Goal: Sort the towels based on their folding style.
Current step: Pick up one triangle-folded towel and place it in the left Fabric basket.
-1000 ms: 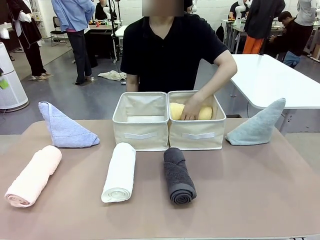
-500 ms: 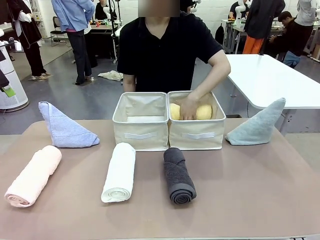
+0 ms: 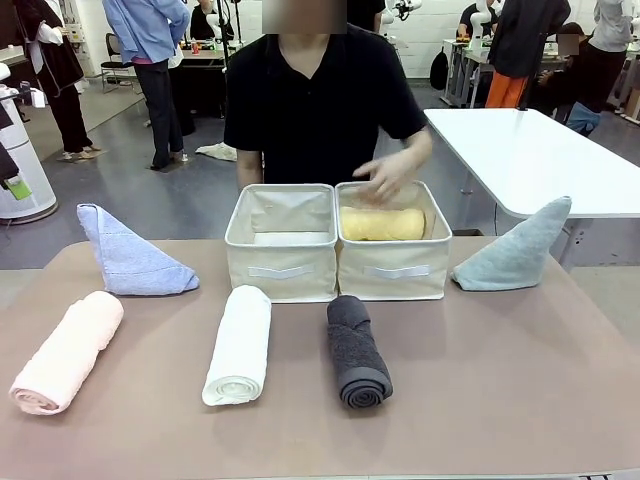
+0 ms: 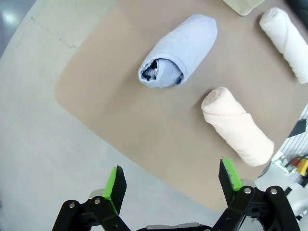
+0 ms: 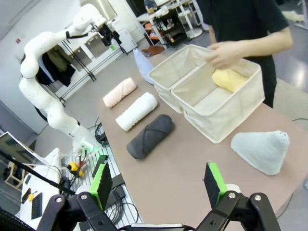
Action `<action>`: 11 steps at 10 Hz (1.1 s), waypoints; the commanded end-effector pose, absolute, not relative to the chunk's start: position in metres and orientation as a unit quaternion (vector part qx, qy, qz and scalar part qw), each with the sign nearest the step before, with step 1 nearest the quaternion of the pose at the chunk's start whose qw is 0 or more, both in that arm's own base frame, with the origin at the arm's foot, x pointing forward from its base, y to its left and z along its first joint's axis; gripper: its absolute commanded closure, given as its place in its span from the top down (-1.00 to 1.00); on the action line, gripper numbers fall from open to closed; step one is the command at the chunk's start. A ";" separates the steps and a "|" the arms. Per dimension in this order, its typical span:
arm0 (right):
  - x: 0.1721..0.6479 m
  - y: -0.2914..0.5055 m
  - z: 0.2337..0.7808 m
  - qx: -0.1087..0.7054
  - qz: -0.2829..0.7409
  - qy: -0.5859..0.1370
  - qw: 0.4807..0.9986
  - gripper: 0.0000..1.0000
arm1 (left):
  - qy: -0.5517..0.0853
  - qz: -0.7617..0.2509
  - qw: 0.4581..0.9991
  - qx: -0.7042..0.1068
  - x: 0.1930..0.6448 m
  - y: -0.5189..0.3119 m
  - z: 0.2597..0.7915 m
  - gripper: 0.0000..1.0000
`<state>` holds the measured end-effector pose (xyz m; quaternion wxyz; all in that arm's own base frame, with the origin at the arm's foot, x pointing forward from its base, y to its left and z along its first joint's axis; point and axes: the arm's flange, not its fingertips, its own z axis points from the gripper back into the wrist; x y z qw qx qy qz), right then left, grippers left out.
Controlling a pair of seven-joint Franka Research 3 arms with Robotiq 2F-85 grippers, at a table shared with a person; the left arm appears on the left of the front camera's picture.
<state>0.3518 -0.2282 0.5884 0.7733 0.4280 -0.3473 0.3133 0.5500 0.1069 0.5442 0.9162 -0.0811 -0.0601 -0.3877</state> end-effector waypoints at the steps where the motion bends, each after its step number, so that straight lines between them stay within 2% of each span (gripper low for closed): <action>1: 0.351 -0.227 0.588 0.428 0.315 -0.354 0.769 1.00 | -0.085 -0.459 0.884 -0.027 0.567 0.089 0.539 1.00; 5: 0.351 -0.227 0.588 0.428 0.315 -0.354 0.769 1.00 | -0.106 -0.586 0.803 -0.001 0.600 0.065 0.511 1.00; 11: 0.351 -0.227 0.588 0.428 0.315 -0.354 0.769 1.00 | -0.039 -0.605 0.790 -0.090 0.635 0.055 0.490 1.00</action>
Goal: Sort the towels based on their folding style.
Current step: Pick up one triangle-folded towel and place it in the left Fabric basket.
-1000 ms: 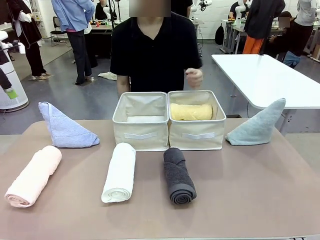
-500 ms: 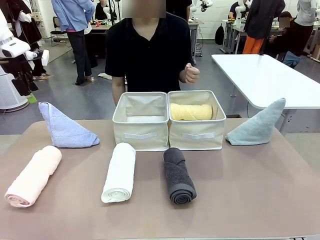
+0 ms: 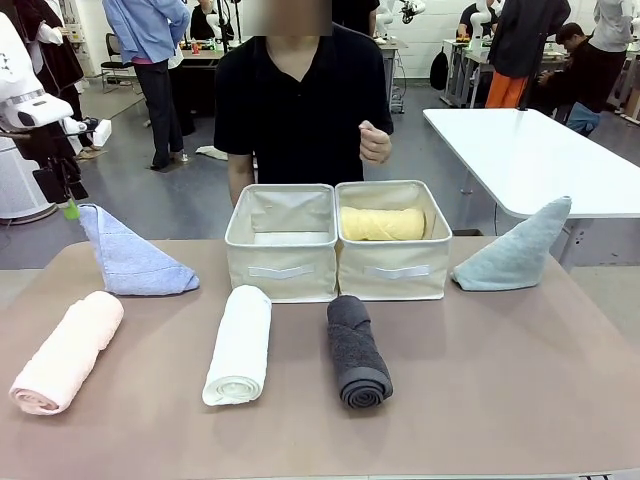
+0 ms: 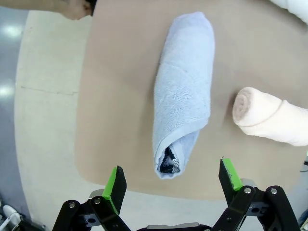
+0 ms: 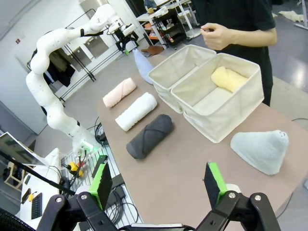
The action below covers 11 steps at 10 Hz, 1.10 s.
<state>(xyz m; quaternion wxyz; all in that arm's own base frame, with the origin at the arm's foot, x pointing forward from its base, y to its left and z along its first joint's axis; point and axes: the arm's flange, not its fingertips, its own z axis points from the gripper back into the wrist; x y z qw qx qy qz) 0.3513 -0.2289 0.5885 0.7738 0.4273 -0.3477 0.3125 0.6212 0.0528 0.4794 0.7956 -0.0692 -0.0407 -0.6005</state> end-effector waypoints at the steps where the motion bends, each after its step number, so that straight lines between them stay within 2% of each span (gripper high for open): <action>1: 0.351 -0.227 0.588 0.428 0.315 -0.354 0.769 1.00 | -0.032 -0.606 0.789 -0.096 0.636 0.051 0.484 1.00; 9: 0.351 -0.227 0.588 0.428 0.315 -0.354 0.769 1.00 | -0.012 -0.628 0.770 -0.111 0.641 0.036 0.439 1.00; 10: 0.351 -0.227 0.588 0.428 0.315 -0.354 0.769 1.00 | -0.011 -0.632 0.767 -0.106 0.640 0.037 0.439 -0.10; 11: 0.351 -0.227 0.588 0.428 0.315 -0.354 0.769 1.00 | -0.010 -0.635 0.766 -0.101 0.640 0.037 0.439 -0.13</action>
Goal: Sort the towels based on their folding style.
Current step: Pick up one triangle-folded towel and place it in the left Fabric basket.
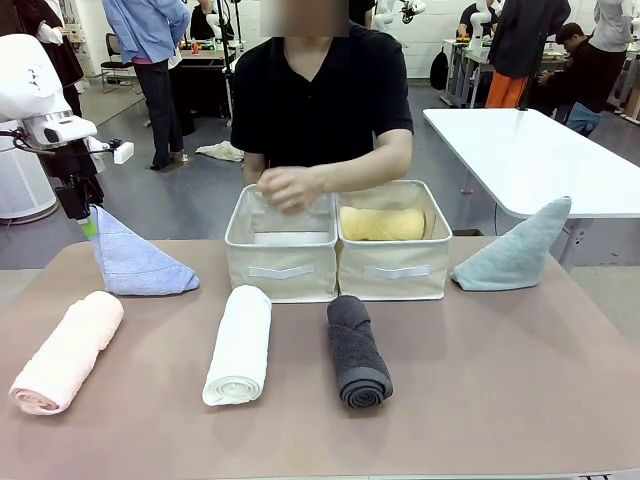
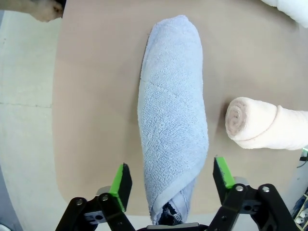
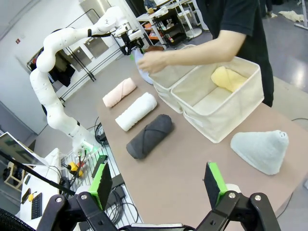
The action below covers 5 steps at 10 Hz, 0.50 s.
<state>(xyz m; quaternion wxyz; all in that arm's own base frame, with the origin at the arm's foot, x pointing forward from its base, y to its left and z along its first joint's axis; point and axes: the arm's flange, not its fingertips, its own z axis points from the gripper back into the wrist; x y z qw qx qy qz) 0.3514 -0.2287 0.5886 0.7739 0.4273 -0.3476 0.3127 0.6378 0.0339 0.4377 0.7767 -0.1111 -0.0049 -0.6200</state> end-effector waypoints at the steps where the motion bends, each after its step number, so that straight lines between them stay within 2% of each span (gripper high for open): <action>1: 0.351 -0.227 0.588 0.428 0.315 -0.354 0.769 1.00 | -0.009 -0.638 0.764 -0.099 0.640 0.040 0.439 -1.00; 3: 0.351 -0.227 0.588 0.428 0.315 -0.354 0.769 1.00 | -0.006 -0.641 0.761 -0.098 0.639 0.041 0.439 -1.00; 4: 0.351 -0.227 0.588 0.428 0.315 -0.354 0.769 1.00 | -0.004 -0.642 0.761 -0.097 0.639 0.041 0.439 -0.66; 5: 0.351 -0.227 0.588 0.428 0.315 -0.354 0.769 1.00 | -0.003 -0.644 0.759 -0.098 0.638 0.041 0.439 -0.85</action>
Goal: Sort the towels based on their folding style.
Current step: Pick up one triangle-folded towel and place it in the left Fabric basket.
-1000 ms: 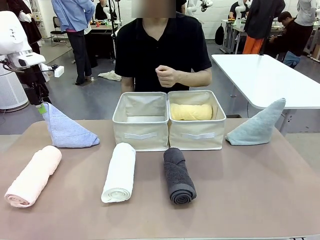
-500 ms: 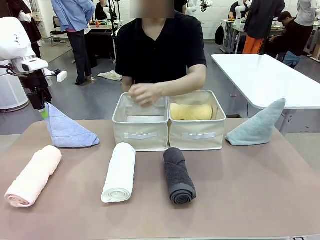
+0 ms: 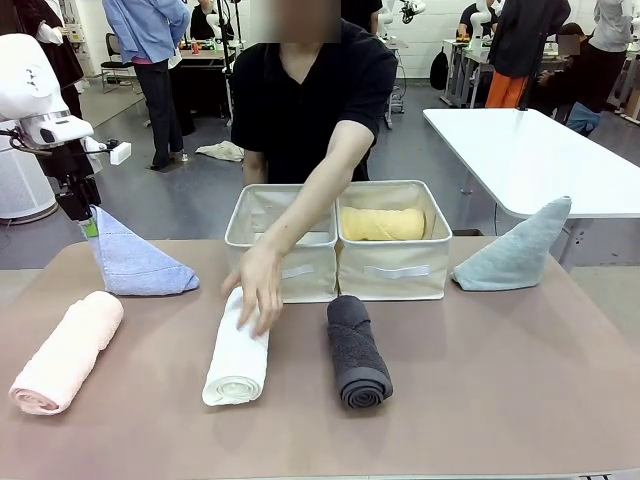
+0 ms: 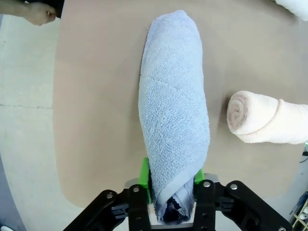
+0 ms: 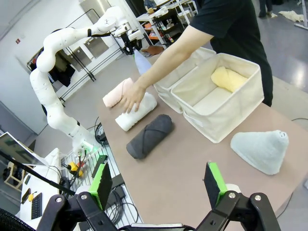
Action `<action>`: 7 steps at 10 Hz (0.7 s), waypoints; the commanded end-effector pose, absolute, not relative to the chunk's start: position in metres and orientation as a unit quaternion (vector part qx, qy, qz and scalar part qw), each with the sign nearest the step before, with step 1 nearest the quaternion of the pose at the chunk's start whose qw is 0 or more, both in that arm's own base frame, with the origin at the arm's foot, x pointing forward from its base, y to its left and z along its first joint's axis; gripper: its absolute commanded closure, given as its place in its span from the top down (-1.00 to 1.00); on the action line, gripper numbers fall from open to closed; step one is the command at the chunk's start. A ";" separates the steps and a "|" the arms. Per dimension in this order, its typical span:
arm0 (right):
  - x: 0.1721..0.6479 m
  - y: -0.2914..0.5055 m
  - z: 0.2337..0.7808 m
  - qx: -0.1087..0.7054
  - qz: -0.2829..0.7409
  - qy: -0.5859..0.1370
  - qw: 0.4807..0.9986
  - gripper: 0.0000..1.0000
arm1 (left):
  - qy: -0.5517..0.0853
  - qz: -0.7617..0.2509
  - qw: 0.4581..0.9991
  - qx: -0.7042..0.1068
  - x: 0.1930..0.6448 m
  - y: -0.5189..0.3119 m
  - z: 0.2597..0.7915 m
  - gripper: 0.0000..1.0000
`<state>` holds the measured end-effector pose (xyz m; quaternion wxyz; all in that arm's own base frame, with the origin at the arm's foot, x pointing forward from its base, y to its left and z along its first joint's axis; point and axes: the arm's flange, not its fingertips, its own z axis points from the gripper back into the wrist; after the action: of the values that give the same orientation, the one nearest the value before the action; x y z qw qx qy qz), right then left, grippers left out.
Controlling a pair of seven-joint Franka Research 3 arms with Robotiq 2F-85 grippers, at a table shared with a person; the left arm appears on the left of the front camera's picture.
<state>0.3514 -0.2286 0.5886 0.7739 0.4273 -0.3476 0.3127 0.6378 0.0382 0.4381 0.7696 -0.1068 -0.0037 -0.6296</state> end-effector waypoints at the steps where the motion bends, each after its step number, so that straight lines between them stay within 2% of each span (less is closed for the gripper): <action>1: 0.351 -0.227 0.588 0.428 0.315 -0.354 0.769 1.00 | -0.004 -0.646 0.757 -0.099 0.637 0.041 0.440 -1.00; 5: 0.351 -0.227 0.588 0.428 0.315 -0.354 0.769 1.00 | 0.007 -0.643 0.760 -0.096 0.624 0.041 0.453 -1.00; 7: 0.351 -0.227 0.588 0.428 0.315 -0.354 0.769 1.00 | 0.026 -0.640 0.765 -0.066 0.590 0.048 0.499 -1.00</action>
<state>0.3516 -0.2284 0.5884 0.7739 0.4274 -0.3473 0.3128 0.6179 0.0437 0.4749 0.7621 -0.0872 0.0131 -0.6414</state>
